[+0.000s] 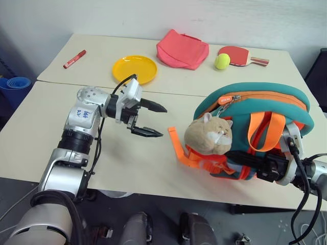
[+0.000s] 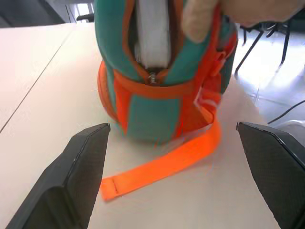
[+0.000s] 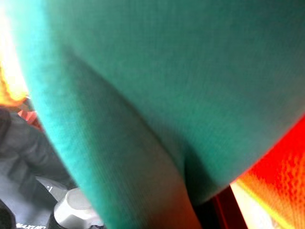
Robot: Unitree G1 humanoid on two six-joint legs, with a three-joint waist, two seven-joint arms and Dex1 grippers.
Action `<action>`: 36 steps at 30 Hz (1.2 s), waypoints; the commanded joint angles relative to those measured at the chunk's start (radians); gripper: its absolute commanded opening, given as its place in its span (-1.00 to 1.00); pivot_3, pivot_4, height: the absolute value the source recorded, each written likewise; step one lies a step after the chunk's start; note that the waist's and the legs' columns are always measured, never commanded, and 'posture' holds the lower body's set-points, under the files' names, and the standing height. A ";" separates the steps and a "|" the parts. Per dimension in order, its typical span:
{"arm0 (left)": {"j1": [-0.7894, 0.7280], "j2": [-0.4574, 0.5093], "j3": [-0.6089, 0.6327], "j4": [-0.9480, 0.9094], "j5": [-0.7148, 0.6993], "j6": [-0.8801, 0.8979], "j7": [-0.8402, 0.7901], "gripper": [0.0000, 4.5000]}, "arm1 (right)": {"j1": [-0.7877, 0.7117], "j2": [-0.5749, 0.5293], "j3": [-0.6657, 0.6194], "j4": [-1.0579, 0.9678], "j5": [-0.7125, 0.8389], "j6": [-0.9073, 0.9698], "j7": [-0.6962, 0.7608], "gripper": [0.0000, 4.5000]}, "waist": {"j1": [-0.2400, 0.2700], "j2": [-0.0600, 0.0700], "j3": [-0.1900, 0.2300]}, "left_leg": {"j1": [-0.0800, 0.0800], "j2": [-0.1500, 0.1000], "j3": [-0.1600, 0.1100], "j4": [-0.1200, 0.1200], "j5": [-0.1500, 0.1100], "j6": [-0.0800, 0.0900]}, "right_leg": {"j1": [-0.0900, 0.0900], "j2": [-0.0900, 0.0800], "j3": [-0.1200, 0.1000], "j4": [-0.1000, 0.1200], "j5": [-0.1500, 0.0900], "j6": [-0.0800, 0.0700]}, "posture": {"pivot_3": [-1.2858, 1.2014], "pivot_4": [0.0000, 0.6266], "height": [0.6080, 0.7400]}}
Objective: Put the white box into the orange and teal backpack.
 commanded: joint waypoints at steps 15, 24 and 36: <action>0.143 -0.262 -0.036 -0.441 -0.089 0.052 0.294 0.61 | -0.047 0.007 0.058 0.043 -0.094 -0.034 0.029 -1.00 | -0.003 0.000 0.000 | 0.002 0.000 -0.001 0.000 0.001 0.000 | 0.004 0.004 0.000 -0.002 0.000 0.001 | 0.03 -0.52 1.00; 0.099 -0.184 0.022 -0.340 -0.053 0.037 0.334 -0.41 | -0.018 0.022 0.051 0.031 -0.102 -0.048 0.023 -1.00 | -0.002 0.000 0.000 | 0.003 0.000 -0.001 0.001 0.001 0.000 | 0.005 0.004 0.000 -0.002 0.000 0.001 | 0.03 -0.52 1.00; -0.038 0.026 -0.034 0.139 0.166 -0.130 0.254 -0.41 | 0.058 0.074 0.006 -0.016 -0.096 -0.096 -0.037 -1.00 | -0.002 0.000 0.000 | 0.003 0.000 0.000 0.000 0.000 0.000 | 0.004 0.005 -0.007 -0.002 0.001 0.001 | 0.03 -0.52 1.00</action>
